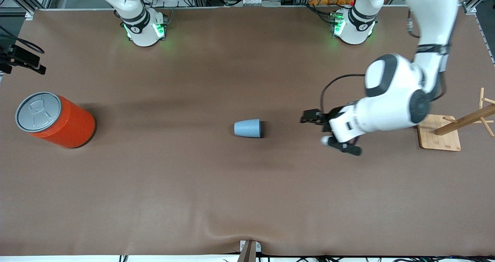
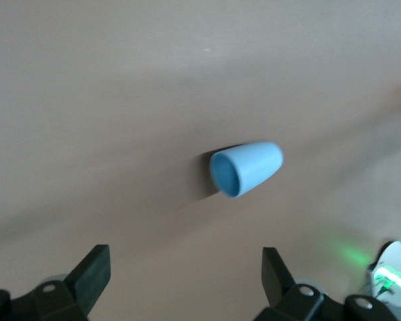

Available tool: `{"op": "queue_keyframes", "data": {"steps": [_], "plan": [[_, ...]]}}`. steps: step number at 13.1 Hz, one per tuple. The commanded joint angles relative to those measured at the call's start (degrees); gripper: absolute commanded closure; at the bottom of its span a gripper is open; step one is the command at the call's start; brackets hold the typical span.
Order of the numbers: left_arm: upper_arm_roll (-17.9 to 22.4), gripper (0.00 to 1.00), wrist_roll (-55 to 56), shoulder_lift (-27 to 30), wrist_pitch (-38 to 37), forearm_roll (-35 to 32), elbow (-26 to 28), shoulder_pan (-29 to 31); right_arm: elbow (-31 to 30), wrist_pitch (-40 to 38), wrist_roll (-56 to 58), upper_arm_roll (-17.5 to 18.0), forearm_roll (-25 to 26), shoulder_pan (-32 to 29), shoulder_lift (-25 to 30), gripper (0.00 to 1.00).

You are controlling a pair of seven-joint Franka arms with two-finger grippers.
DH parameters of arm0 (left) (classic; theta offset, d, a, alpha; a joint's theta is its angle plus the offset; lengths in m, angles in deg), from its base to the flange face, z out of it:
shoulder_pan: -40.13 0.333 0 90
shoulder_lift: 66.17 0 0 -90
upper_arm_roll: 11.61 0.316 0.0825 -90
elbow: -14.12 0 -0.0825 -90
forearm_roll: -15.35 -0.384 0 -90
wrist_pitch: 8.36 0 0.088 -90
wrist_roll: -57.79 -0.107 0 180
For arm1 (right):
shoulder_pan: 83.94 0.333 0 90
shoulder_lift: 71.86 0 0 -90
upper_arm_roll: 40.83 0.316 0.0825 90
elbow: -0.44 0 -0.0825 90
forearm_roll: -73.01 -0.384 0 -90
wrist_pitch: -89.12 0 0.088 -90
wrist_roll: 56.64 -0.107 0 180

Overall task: Flip cup
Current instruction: 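Move the left gripper to the blue cup's closed base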

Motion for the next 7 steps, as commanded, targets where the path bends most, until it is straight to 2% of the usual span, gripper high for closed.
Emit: {"op": "queue_keyframes", "data": {"steps": [1,4,7], "plan": [[0.09,0.00,-0.67,-3.19,6.33,5.55,1.96,-3.53,0.63,-0.18,-0.02,0.13,0.69,0.45,-0.73,0.00],[0.09,0.00,-1.97,-7.85,9.42,11.01,1.79,-5.31,0.63,0.35,-0.28,0.04,0.69,0.37,-0.73,0.00],[-0.61,0.03,-10.57,-13.21,11.54,21.27,1.79,-5.31,0.63,0.52,-0.28,0.04,0.52,0.19,-0.73,0.00]]}}
